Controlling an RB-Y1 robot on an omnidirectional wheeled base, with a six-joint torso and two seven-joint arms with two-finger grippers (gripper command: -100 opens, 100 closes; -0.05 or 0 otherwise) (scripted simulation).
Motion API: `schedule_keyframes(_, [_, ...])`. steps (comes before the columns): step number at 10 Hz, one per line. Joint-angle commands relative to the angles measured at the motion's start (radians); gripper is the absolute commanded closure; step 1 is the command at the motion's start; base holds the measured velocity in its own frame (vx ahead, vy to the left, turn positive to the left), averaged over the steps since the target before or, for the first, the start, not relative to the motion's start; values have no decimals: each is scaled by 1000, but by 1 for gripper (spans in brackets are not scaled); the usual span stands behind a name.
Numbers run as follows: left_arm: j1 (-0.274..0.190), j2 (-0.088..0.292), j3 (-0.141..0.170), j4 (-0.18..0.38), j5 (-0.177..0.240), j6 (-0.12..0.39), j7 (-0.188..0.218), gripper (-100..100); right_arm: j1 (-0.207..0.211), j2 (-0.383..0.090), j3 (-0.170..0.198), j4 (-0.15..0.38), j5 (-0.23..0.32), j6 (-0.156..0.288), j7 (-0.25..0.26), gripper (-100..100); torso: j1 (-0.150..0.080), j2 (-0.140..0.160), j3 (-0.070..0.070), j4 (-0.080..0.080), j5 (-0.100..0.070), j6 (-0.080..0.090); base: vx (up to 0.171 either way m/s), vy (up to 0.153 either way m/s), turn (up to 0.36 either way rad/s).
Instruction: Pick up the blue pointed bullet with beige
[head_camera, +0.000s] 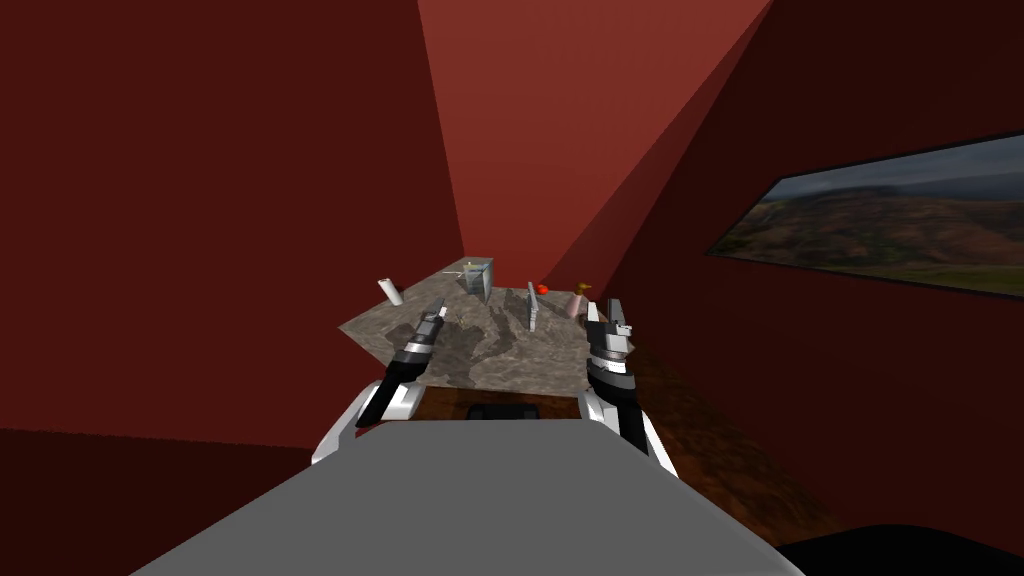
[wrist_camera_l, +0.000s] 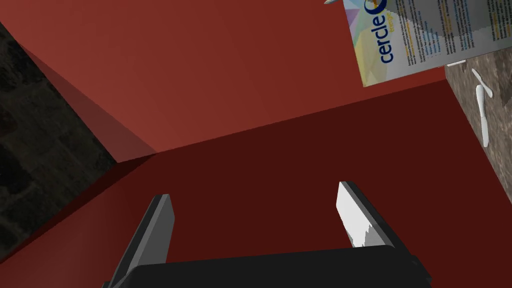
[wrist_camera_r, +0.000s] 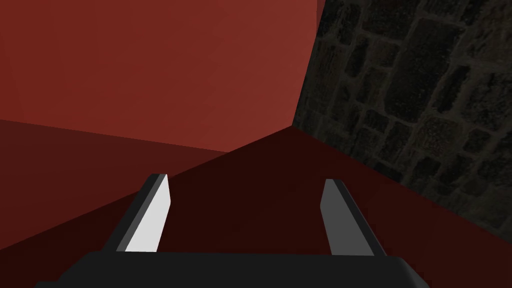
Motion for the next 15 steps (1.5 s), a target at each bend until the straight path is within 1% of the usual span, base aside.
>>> schedule_keyframes(1, [-20,14,-2,44,-26,7,-26,-100,0,0,0,0,0,0,0,0,0,0,0,0,0,0,16,-10,-41])
schedule_keyframes(4, [-43,42,-7,114,-76,20,-72,-100,0,0,0,0,0,0,0,0,0,0,0,0,0,0,14,-10,-51])
schedule_keyframes(7, [-67,82,-13,188,-128,34,-119,-100,0,0,0,0,0,0,0,0,0,0,0,0,0,0,14,-10,-44])
schedule_keyframes(15, [-135,225,-28,403,-269,74,-250,-100,0,0,0,0,0,0,0,0,0,0,0,0,0,0,18,-11,-53])
